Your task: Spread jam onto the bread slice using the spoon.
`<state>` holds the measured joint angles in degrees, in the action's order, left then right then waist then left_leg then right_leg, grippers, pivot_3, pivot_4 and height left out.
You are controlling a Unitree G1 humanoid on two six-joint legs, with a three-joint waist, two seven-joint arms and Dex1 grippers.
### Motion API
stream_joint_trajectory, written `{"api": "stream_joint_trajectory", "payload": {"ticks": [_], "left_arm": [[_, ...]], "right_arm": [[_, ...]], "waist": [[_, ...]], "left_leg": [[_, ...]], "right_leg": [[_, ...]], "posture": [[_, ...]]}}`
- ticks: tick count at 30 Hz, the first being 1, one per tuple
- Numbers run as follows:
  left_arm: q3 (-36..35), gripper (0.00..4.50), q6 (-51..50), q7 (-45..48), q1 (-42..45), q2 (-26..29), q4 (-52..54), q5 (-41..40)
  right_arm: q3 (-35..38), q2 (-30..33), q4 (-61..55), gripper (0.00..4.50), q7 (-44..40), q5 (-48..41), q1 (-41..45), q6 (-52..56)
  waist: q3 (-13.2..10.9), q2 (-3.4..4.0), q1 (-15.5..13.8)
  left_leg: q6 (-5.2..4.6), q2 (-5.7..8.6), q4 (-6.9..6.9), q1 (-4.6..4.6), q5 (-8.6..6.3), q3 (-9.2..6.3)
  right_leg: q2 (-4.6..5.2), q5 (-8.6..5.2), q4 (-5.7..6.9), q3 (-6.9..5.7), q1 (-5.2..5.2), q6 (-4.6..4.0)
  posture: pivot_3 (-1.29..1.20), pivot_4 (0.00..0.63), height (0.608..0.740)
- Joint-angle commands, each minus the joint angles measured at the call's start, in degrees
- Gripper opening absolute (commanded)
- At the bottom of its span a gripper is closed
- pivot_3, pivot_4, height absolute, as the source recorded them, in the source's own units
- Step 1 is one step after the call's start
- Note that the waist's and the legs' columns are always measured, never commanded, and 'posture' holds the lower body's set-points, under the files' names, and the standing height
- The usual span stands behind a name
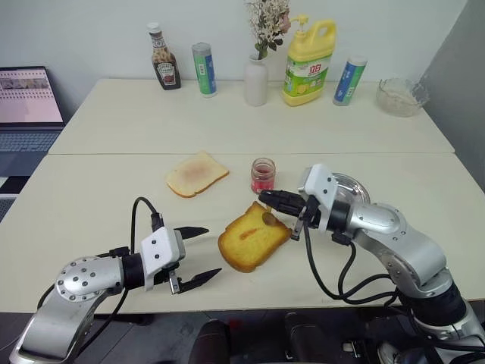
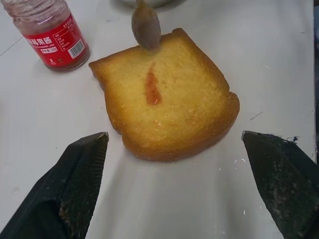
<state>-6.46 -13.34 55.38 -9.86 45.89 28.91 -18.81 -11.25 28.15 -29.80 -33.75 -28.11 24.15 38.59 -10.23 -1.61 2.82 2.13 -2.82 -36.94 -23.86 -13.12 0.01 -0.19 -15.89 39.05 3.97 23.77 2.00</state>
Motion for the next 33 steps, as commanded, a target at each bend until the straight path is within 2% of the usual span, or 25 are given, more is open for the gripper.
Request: {"api": "stream_joint_trajectory", "payload": {"ticks": [1,3,8,12,14,19,23,28,33], "left_arm": [[0.0,4.50,0.9,-0.4,0.7,0.1,0.9,0.2],[0.1,4.50,0.9,-0.4,0.8,0.1,0.9,0.3],[0.0,4.50,0.4,-0.5,1.0,0.2,1.5,0.1],[-0.2,4.50,-0.1,-0.3,1.4,0.4,1.6,-0.6],[0.0,4.50,-0.3,0.0,1.7,0.6,1.7,-0.7],[0.1,4.50,-0.9,0.1,2.4,0.5,1.8,-0.7],[0.3,4.50,-1.1,0.2,2.6,0.4,2.0,-0.7],[0.0,4.50,-1.7,0.9,1.6,1.1,2.8,-1.5],[0.5,4.50,-1.8,0.7,1.8,1.0,2.7,-1.4]], "right_arm": [[10.6,-4.8,-0.9,0.06,6.0,-12.5,0.9,9.6],[14.7,-8.1,0.2,0.06,10.3,-18.6,1.3,15.0],[23.2,-21.0,7.0,0.06,27.6,-32.7,-0.3,24.3],[24.8,-26.9,10.4,0.06,35.0,-37.2,-1.6,25.6],[24.2,-28.6,12.6,0.06,36.0,-36.7,-2.4,25.1],[23.2,-29.6,15.3,0.06,36.3,-36.2,-3.5,24.3],[21.5,-26.8,16.2,0.06,33.7,-34.5,-5.5,25.4],[23.4,-20.3,14.1,0.06,32.1,-38.1,-7.8,28.6],[25.1,-21.2,16.3,0.06,34.7,-39.8,-4.8,26.0]], "waist": [[0.0,-0.01,0.0],[0.0,-0.01,-0.1],[0.0,-0.06,0.2],[0.0,-0.05,0.4],[0.0,-0.05,0.5],[0.0,-0.05,0.4],[0.0,-0.05,0.4],[0.0,-0.06,0.4],[0.1,-0.06,0.4]], "left_leg": [[0.00,0.00,0.00,0.00,0.00,0.00],[0.00,0.00,-0.01,0.00,0.00,-0.03],[0.00,-0.02,0.02,0.04,0.00,-0.03],[0.00,0.00,0.02,0.01,0.00,0.01],[0.00,-0.01,0.02,0.02,0.00,0.00],[0.00,0.00,0.02,0.02,0.00,0.02],[0.00,-0.01,0.03,0.02,0.00,-0.02],[0.00,0.01,0.03,0.02,0.00,0.01],[0.00,-0.01,0.02,0.07,0.00,-0.01]], "right_leg": [[0.00,0.03,0.01,0.00,0.00,-0.05],[0.00,0.03,0.01,-0.01,-0.03,-0.05],[-0.02,0.04,0.05,0.00,-0.04,-0.06],[-0.01,0.04,0.02,0.03,-0.02,-0.06],[-0.01,0.04,0.02,0.02,-0.02,-0.05],[-0.01,0.03,0.02,0.03,-0.02,-0.05],[-0.02,0.03,0.02,0.00,-0.02,-0.04],[0.00,0.02,-0.01,0.02,-0.04,-0.04],[-0.04,-0.07,0.01,0.02,-0.07,0.13]], "posture": [[0.00,0.150,0.740],[0.00,0.150,0.740],[0.00,0.150,0.740],[0.00,0.150,0.740],[0.00,0.150,0.740],[0.00,0.150,0.740],[0.00,0.150,0.740],[0.00,0.150,0.740],[0.00,0.150,0.740]]}}
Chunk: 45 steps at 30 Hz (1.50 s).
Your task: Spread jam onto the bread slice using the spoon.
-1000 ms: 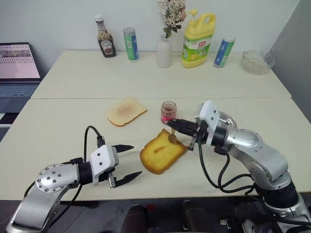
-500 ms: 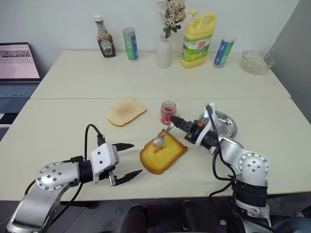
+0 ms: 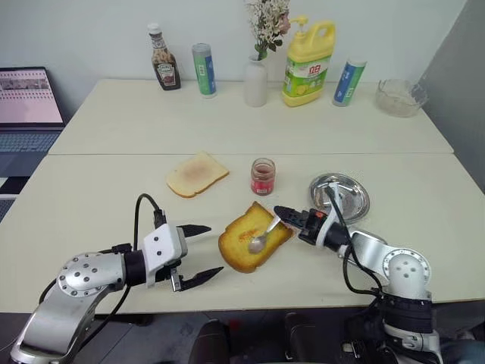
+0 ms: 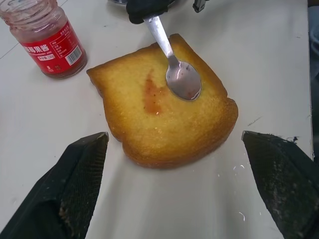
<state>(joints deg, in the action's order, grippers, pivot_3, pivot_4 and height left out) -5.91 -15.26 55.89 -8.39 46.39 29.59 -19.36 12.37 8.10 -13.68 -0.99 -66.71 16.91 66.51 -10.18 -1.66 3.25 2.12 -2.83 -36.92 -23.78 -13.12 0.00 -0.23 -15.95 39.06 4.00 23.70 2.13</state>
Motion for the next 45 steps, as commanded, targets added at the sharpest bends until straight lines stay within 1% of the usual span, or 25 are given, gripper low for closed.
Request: {"api": "stream_joint_trajectory", "payload": {"ticks": [1,4,9,13,17,20,24,28,31,36,41,45], "left_arm": [[0.1,4.50,0.1,0.2,0.5,0.4,2.0,-0.8],[0.5,4.50,0.0,0.2,0.9,0.4,2.0,-0.7],[1.0,4.50,0.0,0.2,1.7,0.4,1.6,-0.6],[1.1,4.50,0.1,0.3,1.9,0.4,1.5,-0.5],[1.1,4.50,0.1,0.1,2.1,0.3,1.4,-0.5],[1.1,4.50,0.0,0.1,2.1,0.3,1.3,-0.4],[0.9,4.50,0.0,-0.1,1.9,0.3,1.2,-0.4],[0.8,4.50,-0.2,-0.2,1.8,0.4,1.3,-0.4],[0.7,4.50,-0.3,-0.2,2.1,0.4,1.1,-0.4],[0.6,4.50,-0.6,-0.1,2.3,0.6,1.4,-0.6],[0.4,4.50,-0.8,-0.1,2.0,0.7,1.7,-0.6],[0.7,4.50,-0.8,-0.1,1.9,0.7,1.9,-0.4]], "right_arm": [[1.7,-2.5,1.6,0.06,2.7,-0.9,3.9,-3.2],[1.7,-5.3,5.5,0.06,4.0,0.7,6.3,-5.7],[1.5,-6.7,8.5,0.06,4.8,1.9,7.0,-6.9],[1.1,-4.8,7.0,0.06,4.3,0.8,5.1,-3.9],[3.4,-0.6,4.1,0.06,4.8,-3.7,2.7,-0.2],[4.5,1.9,3.6,0.06,5.3,-6.2,2.4,0.8],[5.5,3.5,4.3,0.06,6.2,-7.7,3.6,0.0],[4.8,-0.5,4.7,0.06,9.4,-9.6,7.3,-2.7],[2.9,-4.2,5.1,0.06,10.8,-9.1,9.0,-3.8],[-1.5,-7.5,7.9,0.06,8.7,-4.9,8.8,-5.0],[-2.8,-6.3,6.9,0.06,7.9,-4.8,6.5,-3.3],[-1.8,-3.0,4.7,0.06,7.9,-6.6,3.8,-1.0]], "waist": [[0.0,0.00,0.0],[0.0,0.00,0.1],[0.0,0.01,-0.1],[0.0,0.01,0.0],[0.0,0.01,-0.2],[0.0,0.00,-0.1],[0.0,0.00,0.0],[0.0,0.01,0.0],[0.0,0.01,0.1],[0.0,0.01,0.1],[0.0,0.01,-0.1],[0.0,0.01,-0.1]], "left_leg": [[0.00,0.00,0.00,0.00,0.00,0.00],[0.00,-0.02,-0.02,0.00,0.00,0.02],[0.00,-0.01,0.04,-0.07,0.00,0.00],[0.00,-0.01,0.04,-0.07,0.00,0.03],[0.00,0.00,0.03,-0.06,0.00,0.00],[0.00,0.01,0.02,-0.04,0.00,0.02],[0.00,-0.01,0.02,-0.02,0.00,0.02],[0.00,-0.01,0.01,-0.03,0.00,0.03],[0.00,-0.06,0.03,-0.03,0.00,0.02],[0.00,-0.08,0.06,-0.06,0.00,0.01],[0.00,-0.05,0.04,-0.08,0.00,0.02],[0.00,-0.05,0.04,-0.07,0.00,0.02]], "right_leg": [[0.00,0.00,0.00,0.00,0.00,0.00],[-0.04,0.01,0.01,0.03,0.01,0.01],[-0.02,0.11,-0.05,-0.01,0.04,-0.18],[-0.01,0.11,-0.04,0.01,0.05,-0.18],[0.00,0.11,-0.05,-0.01,0.02,-0.17],[0.01,0.08,-0.05,0.02,0.01,-0.13],[-0.02,0.01,-0.03,0.02,0.01,0.00],[-0.02,0.01,-0.02,0.03,0.02,0.00],[-0.08,0.02,-0.02,0.03,0.04,-0.02],[-0.09,0.11,-0.05,0.02,0.06,-0.18],[-0.05,0.11,-0.05,0.01,0.06,-0.18],[-0.05,0.10,-0.06,0.02,0.05,-0.17]], "posture": [[0.00,0.150,0.740],[0.00,0.150,0.740],[0.00,0.150,0.740],[0.00,0.150,0.740],[0.00,0.150,0.740],[0.00,0.150,0.740],[0.00,0.150,0.740],[0.00,0.150,0.740],[0.00,0.150,0.740],[0.00,0.150,0.740],[0.00,0.150,0.740],[0.00,0.150,0.740]]}}
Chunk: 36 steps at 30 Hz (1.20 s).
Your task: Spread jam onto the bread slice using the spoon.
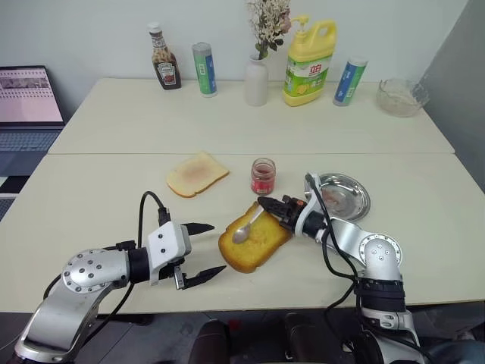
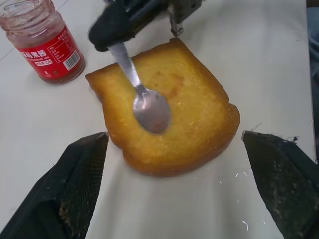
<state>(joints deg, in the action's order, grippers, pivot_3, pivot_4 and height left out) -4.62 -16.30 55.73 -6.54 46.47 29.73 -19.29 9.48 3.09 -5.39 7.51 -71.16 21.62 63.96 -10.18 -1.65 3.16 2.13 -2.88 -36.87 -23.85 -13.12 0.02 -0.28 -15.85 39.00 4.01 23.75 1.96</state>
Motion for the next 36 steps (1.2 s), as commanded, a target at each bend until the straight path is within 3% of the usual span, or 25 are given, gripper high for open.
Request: {"api": "stream_joint_trajectory", "payload": {"ticks": [1,8,16,24,36], "left_arm": [[-0.5,4.50,0.2,0.0,0.1,0.6,1.8,-0.5],[-0.3,4.50,0.5,0.2,0.2,0.5,1.6,-0.4],[0.2,4.50,0.3,0.0,0.9,0.3,1.8,-0.4],[-0.1,4.50,0.0,-0.2,1.3,0.3,2.0,-0.6],[0.5,4.50,1.0,0.6,1.8,-0.1,0.9,-0.6]], "right_arm": [[1.5,2.8,-4.0,0.06,-0.6,-2.7,-1.3,1.8],[4.8,9.2,-6.6,0.06,0.9,-8.4,-2.4,3.0],[3.0,6.5,-1.7,0.06,0.6,-5.1,3.0,-2.2],[2.0,9.6,-0.3,0.06,-4.5,-1.6,1.2,-1.1],[6.3,12.4,-5.9,0.06,-1.4,-9.5,3.6,-1.7]], "waist": [[0.0,0.00,0.0],[0.0,-0.01,0.1],[0.0,0.00,0.3],[0.0,-0.01,-0.1],[0.0,0.00,0.1]], "left_leg": [[0.00,0.00,0.00,0.00,0.00,0.00],[0.00,0.01,-0.02,0.01,0.00,0.00],[0.00,-0.03,-0.02,0.04,0.00,0.02],[0.00,0.03,0.00,-0.03,0.00,0.04],[0.00,-0.01,-0.01,0.00,0.00,0.01]], "right_leg": [[0.00,-0.01,0.00,0.00,0.00,0.01],[0.00,-0.08,0.01,0.01,-0.02,0.14],[-0.06,-0.09,0.04,0.05,0.01,0.16],[0.02,0.00,-0.03,0.03,0.00,0.00],[-0.03,-0.07,0.01,0.03,0.00,0.13]], "posture": [[0.00,0.150,0.740],[0.00,0.150,0.740],[0.00,0.150,0.740],[0.00,0.150,0.740],[0.00,0.150,0.740]]}}
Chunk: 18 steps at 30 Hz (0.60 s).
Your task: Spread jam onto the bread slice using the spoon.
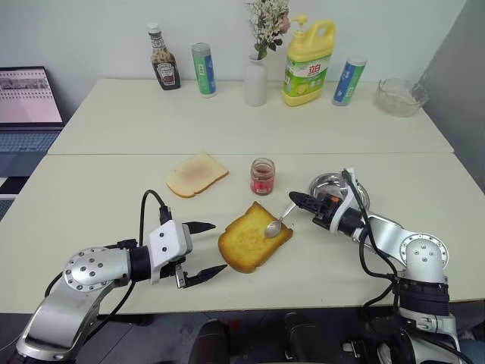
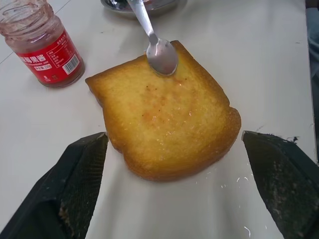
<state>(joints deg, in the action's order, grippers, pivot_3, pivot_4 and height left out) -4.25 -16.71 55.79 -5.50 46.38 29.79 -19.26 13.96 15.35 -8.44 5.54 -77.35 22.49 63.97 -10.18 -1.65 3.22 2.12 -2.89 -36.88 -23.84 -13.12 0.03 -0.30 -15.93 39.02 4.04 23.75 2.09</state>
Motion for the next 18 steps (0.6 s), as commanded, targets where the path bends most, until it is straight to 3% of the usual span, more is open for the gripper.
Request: {"api": "stream_joint_trajectory", "payload": {"ticks": [1,13,18], "left_arm": [[0.2,4.50,1.5,0.7,0.8,0.0,0.8,-0.6],[1.3,4.50,1.2,2.6,4.0,0.5,-0.4,-1.3],[2.1,4.50,-4.7,1.2,11.9,-1.6,0.9,-6.4]], "right_arm": [[2.1,0.2,-2.8,0.06,0.8,-3.7,3.1,-1.9],[2.5,3.2,-6.6,0.06,-1.8,-6.5,0.4,-3.2],[9.9,6.3,-9.3,0.06,3.5,-11.7,-2.1,-8.9]], "waist": [[0.0,0.00,0.0],[0.0,0.00,0.0],[0.0,0.00,-0.5]], "left_leg": [[0.00,0.00,0.00,0.00,0.00,0.01],[0.00,0.00,0.00,-0.02,0.00,0.00],[0.00,0.03,-0.04,-0.04,0.00,-0.03]], "right_leg": [[0.00,0.00,0.00,0.01,0.00,-0.01],[0.00,0.03,-0.01,0.00,0.00,-0.06],[0.02,-0.02,-0.02,-0.02,-0.02,0.05]], "posture": [[0.00,0.150,0.740],[0.00,0.150,0.740],[0.00,0.150,0.740]]}}
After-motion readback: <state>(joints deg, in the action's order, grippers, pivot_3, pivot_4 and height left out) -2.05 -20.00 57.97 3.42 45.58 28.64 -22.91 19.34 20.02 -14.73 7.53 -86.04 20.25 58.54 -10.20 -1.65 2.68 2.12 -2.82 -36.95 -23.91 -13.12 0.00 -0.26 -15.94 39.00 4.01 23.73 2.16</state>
